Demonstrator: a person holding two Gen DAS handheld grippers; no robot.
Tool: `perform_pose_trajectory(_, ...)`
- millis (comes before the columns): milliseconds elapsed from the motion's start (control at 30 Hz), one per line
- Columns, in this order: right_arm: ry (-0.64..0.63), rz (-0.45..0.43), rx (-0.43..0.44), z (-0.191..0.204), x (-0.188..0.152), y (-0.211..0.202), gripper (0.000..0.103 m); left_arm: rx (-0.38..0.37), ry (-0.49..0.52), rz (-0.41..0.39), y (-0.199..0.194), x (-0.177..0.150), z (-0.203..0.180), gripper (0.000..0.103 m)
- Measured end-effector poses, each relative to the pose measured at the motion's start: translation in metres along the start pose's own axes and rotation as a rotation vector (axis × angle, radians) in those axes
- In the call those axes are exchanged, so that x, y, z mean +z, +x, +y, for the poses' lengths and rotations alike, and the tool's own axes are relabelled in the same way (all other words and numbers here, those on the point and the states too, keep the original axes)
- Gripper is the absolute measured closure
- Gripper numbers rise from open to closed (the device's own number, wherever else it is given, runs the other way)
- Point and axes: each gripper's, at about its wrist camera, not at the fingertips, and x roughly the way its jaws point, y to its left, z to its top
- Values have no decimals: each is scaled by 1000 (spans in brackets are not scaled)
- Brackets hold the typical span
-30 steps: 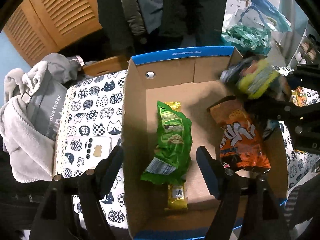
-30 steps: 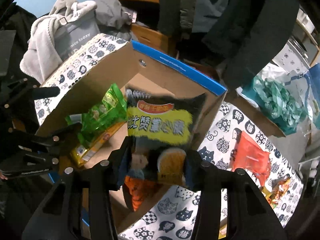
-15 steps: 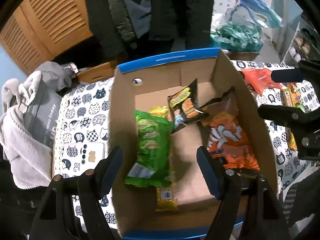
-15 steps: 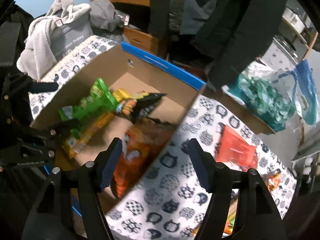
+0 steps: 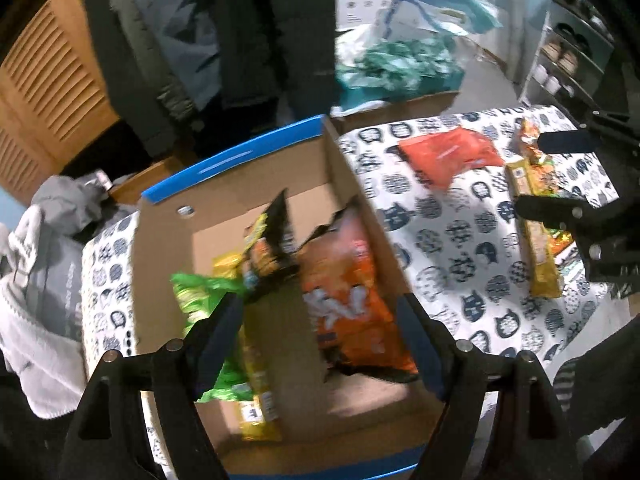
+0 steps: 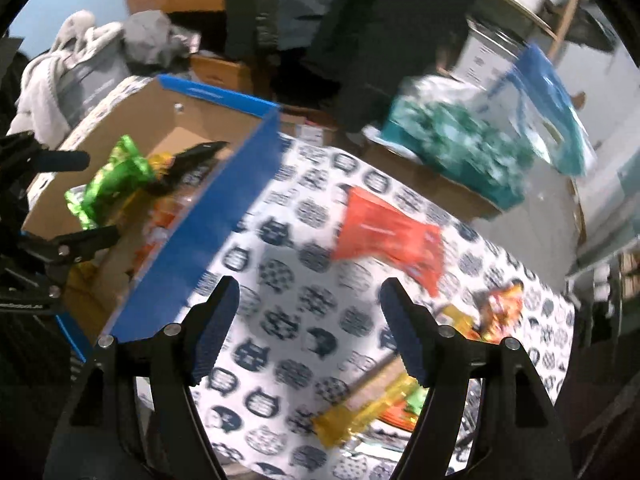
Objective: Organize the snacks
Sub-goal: 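Move both tools back over the remaining snacks on the table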
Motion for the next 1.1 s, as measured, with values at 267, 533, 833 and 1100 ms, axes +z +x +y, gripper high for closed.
perform_pose_trajectory(267, 64, 37, -42, -59, -37, 2, 28, -17, 78, 1, 3, 19, -46, 23)
perform_pose_trajectory(533, 108, 81, -72, -114, -70, 12, 28, -53, 160, 26, 16, 32, -96, 23)
perform_pose_trajectory(833, 173, 129, -79, -169, -111, 37, 28, -100, 245, 76, 43, 48, -155, 23)
perform_pose_trajectory(1100, 143, 230, 1, -206, -142, 64, 27, -131, 276, 105, 66, 65, -191, 23)
